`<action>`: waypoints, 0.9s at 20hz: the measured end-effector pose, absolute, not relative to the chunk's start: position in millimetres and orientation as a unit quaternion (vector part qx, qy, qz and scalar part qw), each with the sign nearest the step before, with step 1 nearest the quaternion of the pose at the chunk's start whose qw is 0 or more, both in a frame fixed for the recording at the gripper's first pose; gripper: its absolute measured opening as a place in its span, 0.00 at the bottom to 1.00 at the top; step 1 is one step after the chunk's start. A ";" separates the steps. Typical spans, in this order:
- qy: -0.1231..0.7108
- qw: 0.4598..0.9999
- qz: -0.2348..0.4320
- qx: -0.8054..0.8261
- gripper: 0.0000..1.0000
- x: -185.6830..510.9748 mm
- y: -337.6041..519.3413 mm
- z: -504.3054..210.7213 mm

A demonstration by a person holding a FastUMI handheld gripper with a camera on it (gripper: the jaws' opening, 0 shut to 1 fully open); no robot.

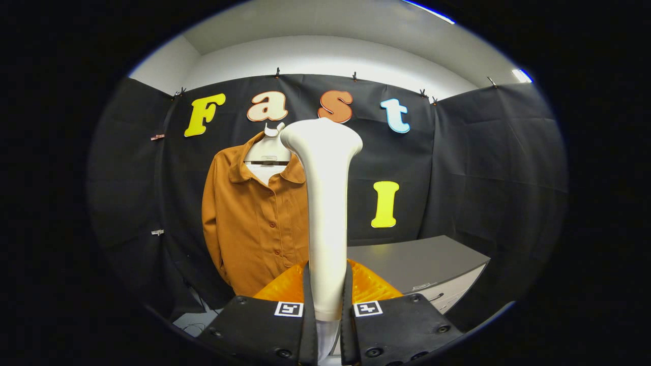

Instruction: Iron the clothes twice with a garment steamer, once on the left side and once on the right side.

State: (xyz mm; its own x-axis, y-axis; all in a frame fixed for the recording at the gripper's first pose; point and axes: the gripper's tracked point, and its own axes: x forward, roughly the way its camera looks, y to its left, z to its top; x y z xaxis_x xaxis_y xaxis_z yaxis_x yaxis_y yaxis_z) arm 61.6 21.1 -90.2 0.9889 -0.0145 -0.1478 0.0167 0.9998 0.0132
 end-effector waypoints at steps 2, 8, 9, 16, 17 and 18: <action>0.076 0.997 -0.008 0.007 0.21 61.2 19.5 -91.1; 0.073 0.997 -0.012 0.010 0.21 60.4 14.3 -87.9; 0.073 0.997 -0.012 0.010 0.21 60.6 13.4 -87.6; 0.074 0.997 -0.010 0.011 0.21 60.8 12.5 -87.5; 0.074 0.997 -0.009 0.011 0.21 60.3 12.0 -87.8; 0.075 0.997 -0.009 0.011 0.21 60.5 12.0 -87.8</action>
State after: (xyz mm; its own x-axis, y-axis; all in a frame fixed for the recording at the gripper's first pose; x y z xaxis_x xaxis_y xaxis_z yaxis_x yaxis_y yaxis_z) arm 60.5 12.0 -87.8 0.9886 -0.0164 -0.1497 0.0198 0.9996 0.0207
